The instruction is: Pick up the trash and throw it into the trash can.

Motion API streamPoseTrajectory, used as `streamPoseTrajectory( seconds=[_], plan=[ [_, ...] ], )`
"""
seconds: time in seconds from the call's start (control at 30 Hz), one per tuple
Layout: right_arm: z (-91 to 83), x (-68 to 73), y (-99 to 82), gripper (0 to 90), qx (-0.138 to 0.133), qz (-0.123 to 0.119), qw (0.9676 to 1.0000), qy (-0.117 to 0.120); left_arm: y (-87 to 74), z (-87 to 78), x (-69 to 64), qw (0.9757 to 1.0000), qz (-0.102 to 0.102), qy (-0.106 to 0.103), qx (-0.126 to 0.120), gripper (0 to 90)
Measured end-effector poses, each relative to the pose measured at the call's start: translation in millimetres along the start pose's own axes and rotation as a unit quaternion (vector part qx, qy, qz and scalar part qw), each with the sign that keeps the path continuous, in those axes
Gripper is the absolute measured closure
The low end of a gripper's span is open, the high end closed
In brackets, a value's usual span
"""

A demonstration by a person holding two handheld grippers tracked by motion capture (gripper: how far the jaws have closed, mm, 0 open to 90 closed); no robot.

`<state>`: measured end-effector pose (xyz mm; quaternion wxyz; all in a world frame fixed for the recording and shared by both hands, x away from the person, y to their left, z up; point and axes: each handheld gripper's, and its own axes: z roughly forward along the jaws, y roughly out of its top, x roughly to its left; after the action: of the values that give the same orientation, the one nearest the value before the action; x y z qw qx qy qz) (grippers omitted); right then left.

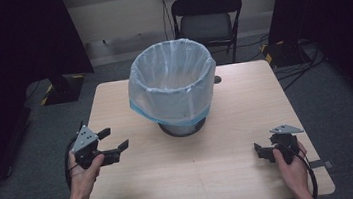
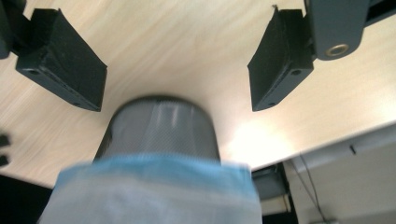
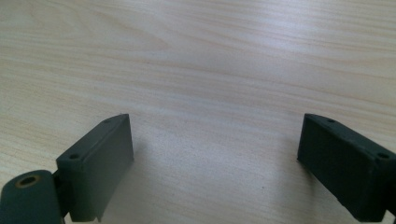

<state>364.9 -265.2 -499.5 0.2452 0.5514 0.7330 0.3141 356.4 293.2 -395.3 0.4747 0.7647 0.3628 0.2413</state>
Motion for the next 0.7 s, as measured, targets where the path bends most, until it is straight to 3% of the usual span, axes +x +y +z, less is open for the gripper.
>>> streamPoseTrajectory(
  seconds=[0.2, 0.3, 0.4, 0.53, 0.7],
  plan=[
    [0.0, 0.0, 0.0, 9.4, 0.000, 0.000, 1.0000, 0.000, -27.9, 8.7, -1.0, 0.9993, -0.008, 0.002, 0.038, 19.2],
    [0.0, 0.0, 0.0, 9.4, 0.000, 0.000, 1.0000, 0.000, -42.7, 11.6, 0.3, 0.9983, -0.037, -0.005, 0.044, 19.2],
    [0.0, 0.0, 0.0, 9.4, 0.000, 0.000, 1.0000, 0.000, -57.2, 13.4, 3.7, 0.9969, -0.050, -0.006, 0.060, 19.3],
    [0.0, 0.0, 0.0, 9.4, 0.000, 0.000, 1.0000, 0.000, -77.3, 16.8, 4.7, 0.9946, -0.054, 0.002, 0.088, 19.9],
    [0.0, 0.0, 0.0, 9.4, 0.000, 0.000, 1.0000, 0.000, -91.1, 23.3, 5.0, 0.9918, -0.055, 0.012, 0.115, 19.9]
  ],
)
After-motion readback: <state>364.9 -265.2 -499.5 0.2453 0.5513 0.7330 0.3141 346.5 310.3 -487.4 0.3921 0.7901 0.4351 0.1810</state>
